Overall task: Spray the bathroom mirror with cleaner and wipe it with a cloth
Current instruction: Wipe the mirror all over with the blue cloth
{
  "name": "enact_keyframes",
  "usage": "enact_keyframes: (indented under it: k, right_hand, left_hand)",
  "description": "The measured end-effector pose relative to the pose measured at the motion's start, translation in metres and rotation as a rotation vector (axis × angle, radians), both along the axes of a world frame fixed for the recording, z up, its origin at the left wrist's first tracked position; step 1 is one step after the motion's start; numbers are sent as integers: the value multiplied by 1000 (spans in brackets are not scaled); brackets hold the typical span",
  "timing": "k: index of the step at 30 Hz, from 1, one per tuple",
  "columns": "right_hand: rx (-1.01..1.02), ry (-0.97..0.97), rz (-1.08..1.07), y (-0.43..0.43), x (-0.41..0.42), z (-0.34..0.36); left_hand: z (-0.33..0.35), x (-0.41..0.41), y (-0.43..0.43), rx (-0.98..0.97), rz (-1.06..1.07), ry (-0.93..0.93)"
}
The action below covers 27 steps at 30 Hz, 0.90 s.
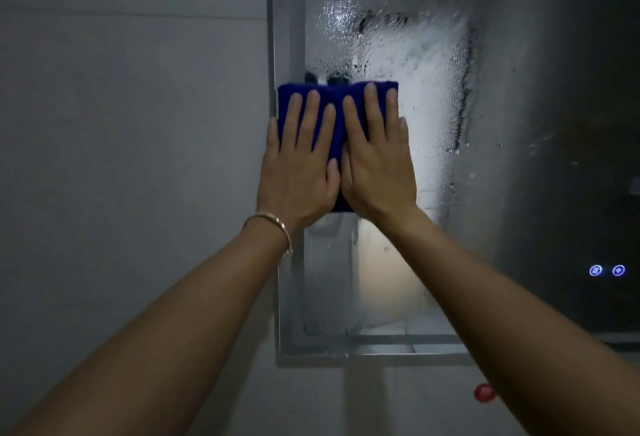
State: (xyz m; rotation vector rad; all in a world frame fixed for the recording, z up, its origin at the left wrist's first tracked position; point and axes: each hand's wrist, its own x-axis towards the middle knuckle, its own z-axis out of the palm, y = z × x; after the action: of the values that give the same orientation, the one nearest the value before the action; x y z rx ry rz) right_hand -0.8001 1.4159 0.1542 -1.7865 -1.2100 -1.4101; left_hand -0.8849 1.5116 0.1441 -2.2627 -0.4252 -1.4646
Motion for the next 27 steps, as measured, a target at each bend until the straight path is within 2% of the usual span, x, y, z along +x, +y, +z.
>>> enact_keyframes:
  k: [3,11,15,20,27]
  right_hand:
    - [-35,-58,-18,4,6,-44]
    - [-183,-2,-119,1,-21,-124]
    - [-174,-6,-122,0,-30,-113]
    - [-117,155,98,8,-29,-99]
    - [-105,-29,9,11,-6,-147]
  left_hand:
    - [-44,1,7,30,7,2]
    - [-131,-12,11,23,84,76]
    - [-119,-20,4,39,83,76]
    - [-93,-21,10,36,18,31]
    - [-140,-15,16,27,-13,49]
